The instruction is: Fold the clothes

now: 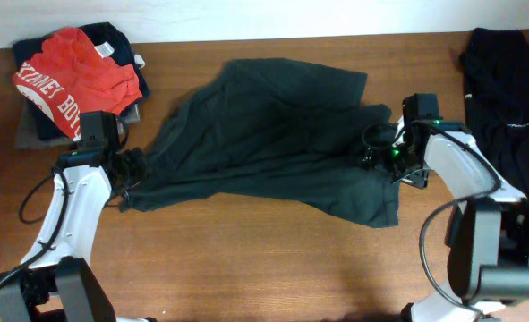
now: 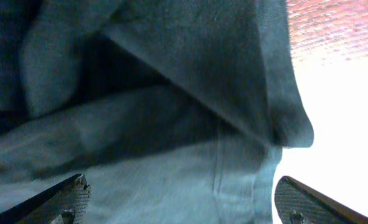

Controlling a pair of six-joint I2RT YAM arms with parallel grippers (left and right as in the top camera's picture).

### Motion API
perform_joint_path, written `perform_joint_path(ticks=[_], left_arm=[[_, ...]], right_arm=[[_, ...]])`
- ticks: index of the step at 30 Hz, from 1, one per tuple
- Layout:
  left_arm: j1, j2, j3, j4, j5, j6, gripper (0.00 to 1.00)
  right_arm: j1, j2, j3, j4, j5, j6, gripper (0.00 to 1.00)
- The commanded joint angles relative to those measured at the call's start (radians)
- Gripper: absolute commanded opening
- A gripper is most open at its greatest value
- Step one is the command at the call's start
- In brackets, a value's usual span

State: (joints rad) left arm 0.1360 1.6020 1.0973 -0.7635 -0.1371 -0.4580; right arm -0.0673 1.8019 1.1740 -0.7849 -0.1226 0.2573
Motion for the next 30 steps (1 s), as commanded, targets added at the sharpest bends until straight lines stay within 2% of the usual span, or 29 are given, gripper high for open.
perform_joint_path(ticks=[1,7,8,10,11,12,14,19,20,24,30], left_arm=[[0.003,0.006,0.016,0.008,0.010,-0.001,0.94],[0.003,0.006,0.016,0.008,0.010,-0.001,0.94],[0.003,0.006,0.016,0.008,0.010,-0.001,0.94],[0.003,0.006,0.016,0.008,0.011,-0.002,0.95],[0.003,0.006,0.016,0.007,0.011,-0.002,0.95],[0.003,0.006,0.016,0.007,0.011,-0.001,0.95],[0.003,0.006,0.016,0.007,0.011,-0.001,0.95],[0.003,0.006,0.016,0.008,0.022,-0.001,0.95],[0.003,0.006,0.016,0.008,0.029,-0.001,0.95],[0.003,0.006,0.016,0.007,0.029,-0.001,0.95],[0.003,0.006,0.016,0.011,0.029,-0.001,0.95]], right_arm=[[0.000,0.038,-0.007,0.039,0.019,-0.093,0.99],[0.000,0.047,-0.007,0.068,0.022,-0.100,1.00],[0.000,0.047,-0.007,0.072,0.018,-0.100,0.97],[0.001,0.051,-0.008,0.070,-0.010,-0.100,0.78],[0.001,0.052,-0.008,0.069,-0.013,-0.100,0.74],[0.001,0.053,-0.008,0.069,-0.016,-0.100,0.65],[0.001,0.053,-0.008,0.070,-0.022,-0.100,0.54],[0.001,0.052,-0.001,0.066,-0.023,-0.068,0.09],[0.001,0.052,0.002,0.057,-0.024,-0.051,0.04],[0.001,0.044,0.055,-0.055,-0.031,0.029,0.04],[0.001,-0.051,0.199,-0.367,-0.053,0.078,0.04]])
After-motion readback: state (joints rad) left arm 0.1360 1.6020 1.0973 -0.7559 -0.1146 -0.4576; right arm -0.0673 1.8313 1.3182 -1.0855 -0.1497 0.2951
